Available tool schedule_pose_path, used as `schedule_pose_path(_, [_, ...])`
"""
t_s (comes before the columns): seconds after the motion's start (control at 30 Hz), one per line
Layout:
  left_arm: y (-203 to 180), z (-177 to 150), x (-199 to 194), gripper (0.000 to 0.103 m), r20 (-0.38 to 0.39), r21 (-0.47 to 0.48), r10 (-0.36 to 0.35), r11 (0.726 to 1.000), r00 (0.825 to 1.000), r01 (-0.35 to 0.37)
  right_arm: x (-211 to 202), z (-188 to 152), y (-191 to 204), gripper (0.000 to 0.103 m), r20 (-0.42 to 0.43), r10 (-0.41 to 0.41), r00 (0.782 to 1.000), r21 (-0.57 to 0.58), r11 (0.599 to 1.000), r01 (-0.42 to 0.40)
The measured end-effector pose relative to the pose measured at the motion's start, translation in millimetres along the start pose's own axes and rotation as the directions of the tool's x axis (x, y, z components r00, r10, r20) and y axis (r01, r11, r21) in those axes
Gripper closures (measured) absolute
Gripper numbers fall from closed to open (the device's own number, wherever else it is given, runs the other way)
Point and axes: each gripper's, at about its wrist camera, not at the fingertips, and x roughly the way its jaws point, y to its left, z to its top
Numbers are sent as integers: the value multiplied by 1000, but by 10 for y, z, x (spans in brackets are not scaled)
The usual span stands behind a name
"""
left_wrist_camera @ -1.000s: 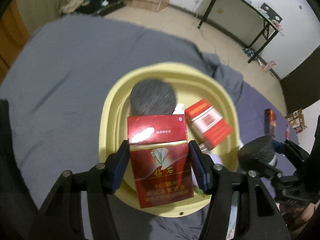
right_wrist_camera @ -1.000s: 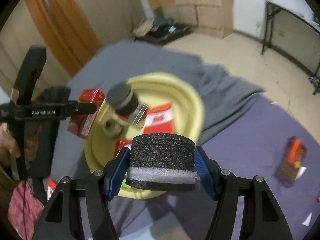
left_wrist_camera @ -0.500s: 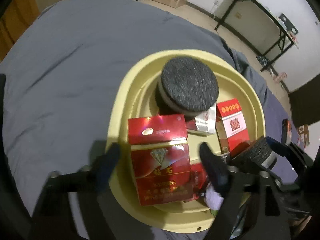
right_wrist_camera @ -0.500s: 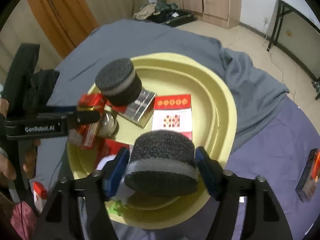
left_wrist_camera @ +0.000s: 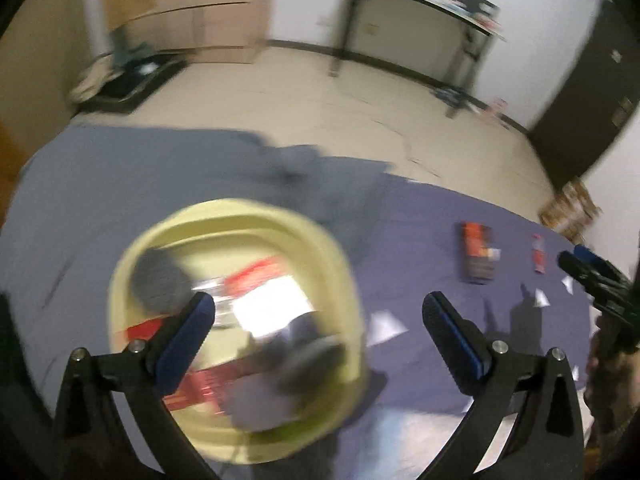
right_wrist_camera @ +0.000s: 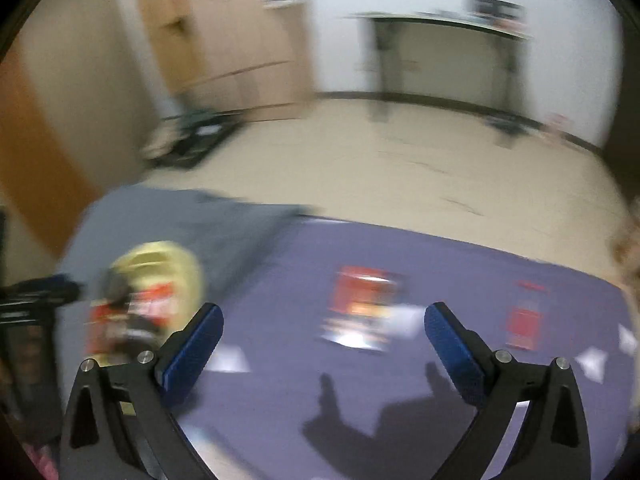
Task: Organize rigid objects
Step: 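Grasp the dark Huang Shan box with the left tool while the right tool grasps the red lighter, then lower the Huang Shan box with the left tool while the right tool lowers the lighter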
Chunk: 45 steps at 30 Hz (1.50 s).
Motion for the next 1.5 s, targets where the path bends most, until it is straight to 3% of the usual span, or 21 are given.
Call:
schedule_pose_path(0.13, [-879,127,536,0,-56,54,-75,996,996,78,64,-272,-917,0,-58,-201,978,50,978,203])
schedule_pose_path(0.2, [-1268,156,868,0,-89,88,-104,990,991,112,169,-425,-1190,0,-81,-221,972,82,970,227])
schedule_pose_path(0.27, [-1538,178,1107,0,-100,120,-107,986,989,119,278,-532,-1389,0,-84,-183,979,154,969,194])
schedule_pose_path(0.37, [-1817,193,1463,0,-107,165,-74,982,992,91,485,-588,-1552,0,-72,-173,982,206,961,184])
schedule_pose_path(0.47, [-1947,202,1731,0,-107,206,-34,977,994,55,723,-563,-1559,1,-44,-189,981,165,967,194])
schedule_pose_path(0.53, [-1966,198,1890,0,-123,203,-21,978,992,46,895,-555,-1517,7,-27,-201,979,137,970,202])
schedule_pose_path(0.63, [-1931,166,1948,8,-111,185,-25,982,993,46,1100,-621,-1441,12,-20,-242,970,113,964,243])
schedule_pose_path(0.67, [-1916,152,1967,23,-111,181,-30,982,993,50,1155,-645,-1390,15,-3,-258,966,98,961,257])
schedule_pose_path(0.7, [-1896,135,2007,42,-126,173,-26,984,992,48,1160,-673,-1336,29,22,-274,961,80,959,272])
schedule_pose_path(0.77, [-1851,90,2004,45,-114,165,-13,986,993,32,1159,-711,-1208,52,58,-282,958,64,958,279])
schedule_pose_path(0.8, [-1869,67,2013,45,-111,164,-16,986,994,34,1170,-734,-1152,75,65,-284,957,58,958,280])
schedule_pose_path(0.83, [-1875,58,1998,46,-109,167,-17,985,994,35,1189,-745,-1115,81,69,-285,956,48,958,282])
schedule_pose_path(1.0, [-1763,70,1760,46,-97,134,-40,990,994,53,1217,-874,-1099,81,78,-222,972,40,975,220])
schedule_pose_path(1.13, [-1445,100,1243,46,-47,101,-73,992,996,77,845,-915,-1146,81,112,-98,989,26,995,96])
schedule_pose_path(1.23, [-950,100,624,46,19,33,-77,997,997,76,551,-807,-1004,81,113,-22,993,-48,998,28])
schedule_pose_path(1.37, [-152,-52,-252,46,117,-30,-32,999,993,36,188,-491,-464,81,98,71,993,-176,983,-53])
schedule_pose_path(1.5, [732,-437,-757,46,132,-102,74,993,988,-61,-162,-254,296,81,125,227,966,-273,944,-187])
